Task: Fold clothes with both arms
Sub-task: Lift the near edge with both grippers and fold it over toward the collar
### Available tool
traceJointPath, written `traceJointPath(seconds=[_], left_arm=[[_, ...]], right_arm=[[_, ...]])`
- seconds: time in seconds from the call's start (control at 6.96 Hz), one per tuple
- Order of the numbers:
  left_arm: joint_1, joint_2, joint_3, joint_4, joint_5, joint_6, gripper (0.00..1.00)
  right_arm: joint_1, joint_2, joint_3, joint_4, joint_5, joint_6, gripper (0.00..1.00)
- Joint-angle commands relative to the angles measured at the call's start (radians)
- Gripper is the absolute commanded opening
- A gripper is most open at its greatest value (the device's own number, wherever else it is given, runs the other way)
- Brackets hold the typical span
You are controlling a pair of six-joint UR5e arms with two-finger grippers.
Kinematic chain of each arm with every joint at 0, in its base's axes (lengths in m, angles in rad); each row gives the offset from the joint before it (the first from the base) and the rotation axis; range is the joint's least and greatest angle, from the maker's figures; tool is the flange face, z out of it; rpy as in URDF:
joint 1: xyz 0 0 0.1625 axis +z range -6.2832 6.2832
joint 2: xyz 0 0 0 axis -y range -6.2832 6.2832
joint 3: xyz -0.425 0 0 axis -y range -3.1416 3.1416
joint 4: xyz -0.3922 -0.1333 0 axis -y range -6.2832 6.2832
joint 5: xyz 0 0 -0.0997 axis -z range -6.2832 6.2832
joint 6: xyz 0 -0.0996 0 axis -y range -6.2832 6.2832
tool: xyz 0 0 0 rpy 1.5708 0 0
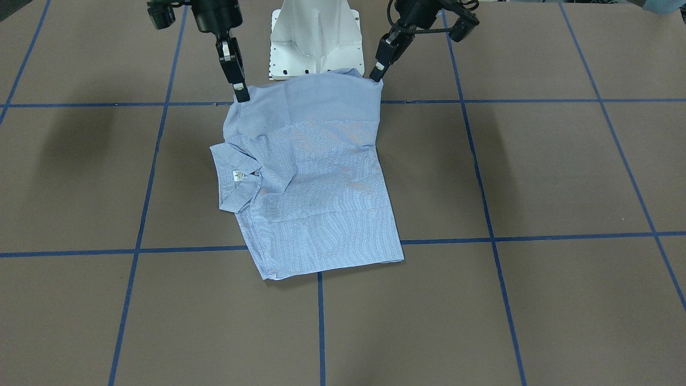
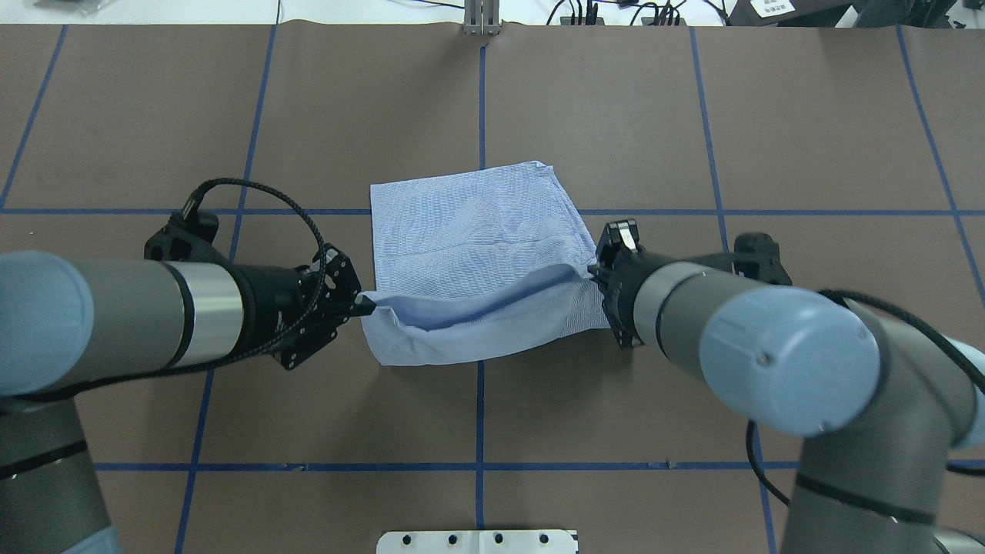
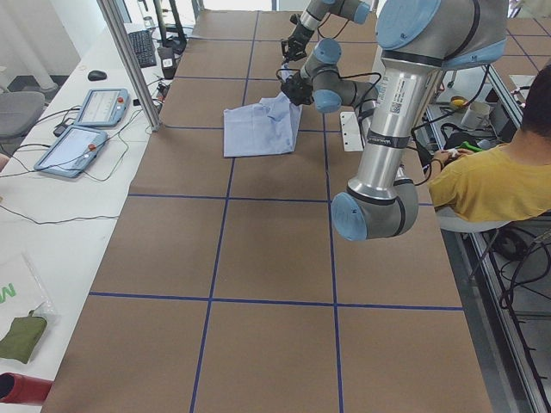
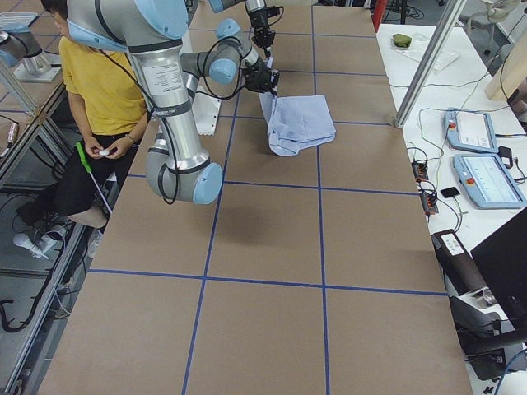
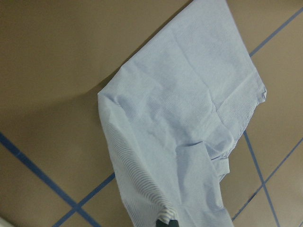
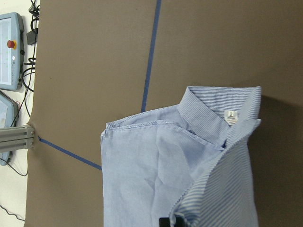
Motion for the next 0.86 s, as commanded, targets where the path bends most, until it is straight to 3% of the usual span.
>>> traceJointPath(seconds=[0.0, 0.29, 0.57, 0.72], left_arm=[[-0.160, -0.087, 0.166, -0.012, -0.094, 0.128, 0.00], [-0.203, -0.140, 0.305, -0.036, -0.098, 0.186, 0.00], [-0.220, -0.166, 0.465, -0.180, -0.096, 0.190, 0.00], [-0.226, -0.213, 0.542, -0.208, -0.095, 0.190, 0.00]], right_arm=[[0.151, 0.105, -0.182, 0.016, 0.098, -0.084, 0.00], [0.200, 0.139, -0.394, 0.227, 0.134, -0.100, 0.00], [0.220, 0.263, -0.586, 0.237, 0.155, -0.141, 0.00], [0.226, 0.297, -0.639, 0.243, 0.169, -0.152, 0.00]])
